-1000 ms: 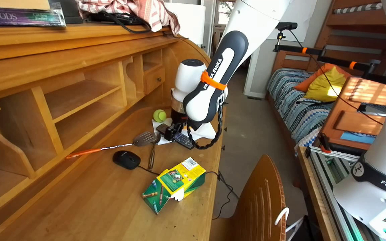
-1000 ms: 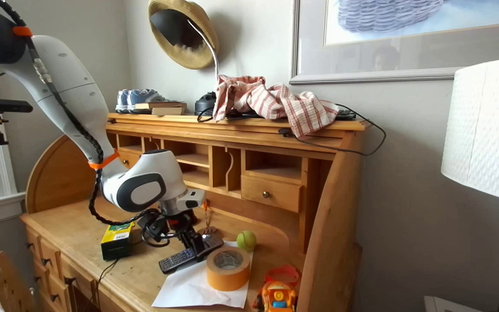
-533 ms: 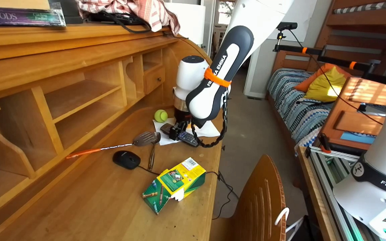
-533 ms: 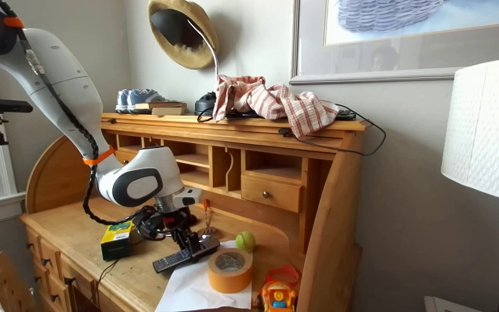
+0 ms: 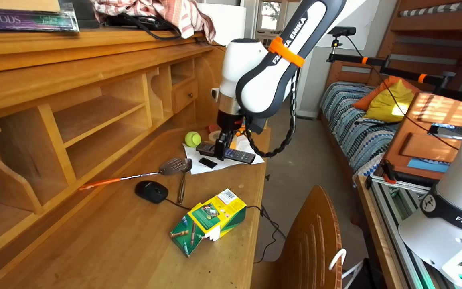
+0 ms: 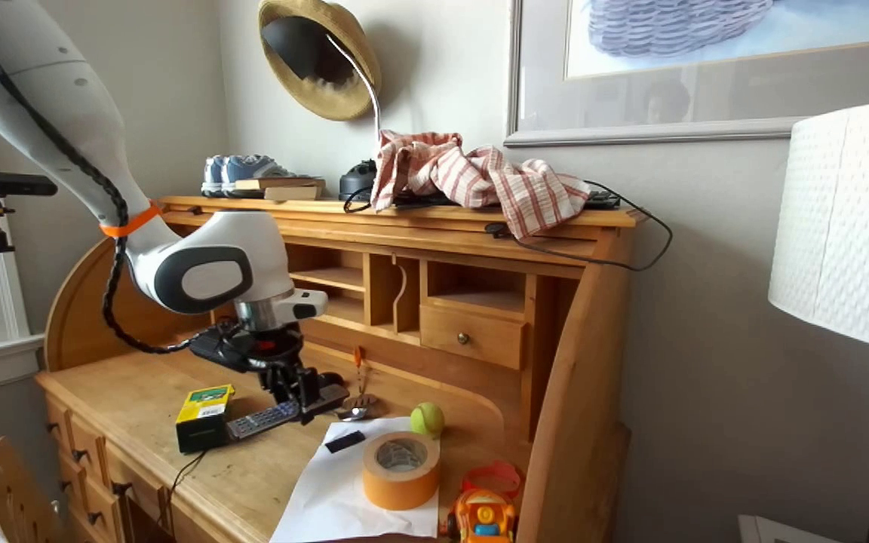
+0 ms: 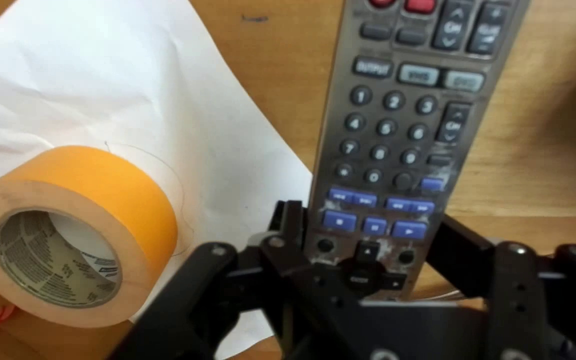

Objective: Put the remote control on top of the cabinet.

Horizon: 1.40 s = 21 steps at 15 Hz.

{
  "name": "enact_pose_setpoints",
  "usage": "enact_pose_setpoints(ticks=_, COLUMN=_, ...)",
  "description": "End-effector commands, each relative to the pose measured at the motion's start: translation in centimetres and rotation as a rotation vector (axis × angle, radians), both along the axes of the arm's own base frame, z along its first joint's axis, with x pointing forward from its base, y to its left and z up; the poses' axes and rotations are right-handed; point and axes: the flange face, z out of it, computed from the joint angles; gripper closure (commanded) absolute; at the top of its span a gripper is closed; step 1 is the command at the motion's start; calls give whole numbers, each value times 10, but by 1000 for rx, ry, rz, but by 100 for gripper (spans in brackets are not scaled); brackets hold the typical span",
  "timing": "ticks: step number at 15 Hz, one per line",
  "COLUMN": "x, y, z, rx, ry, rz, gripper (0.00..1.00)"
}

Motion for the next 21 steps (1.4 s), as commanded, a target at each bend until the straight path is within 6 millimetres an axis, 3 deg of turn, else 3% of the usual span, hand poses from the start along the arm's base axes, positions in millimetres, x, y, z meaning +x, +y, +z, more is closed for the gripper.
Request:
enact_pose_setpoints(ticks=1, x=-39, y=-9, z=43, rx=-33, ry=44, rz=165, gripper=66)
enact_pose_setpoints(ticks=6, x=-76, y=-28, z=106, rx=-61, ry=32, rz=399, gripper=66)
enact_pose_setpoints(ticks=12, x=-101, y=-44, z=184, rx=-72, ry=132, rz=615, gripper=66)
enact_pose_setpoints(ticks=18, x=-83, y=-43, z=261, rx=-277, ry=137, rz=779, gripper=66)
enact_pose_setpoints(ticks=21, x=-65, y=-29, z=298, rx=-171, ry=168, rz=733, gripper=66)
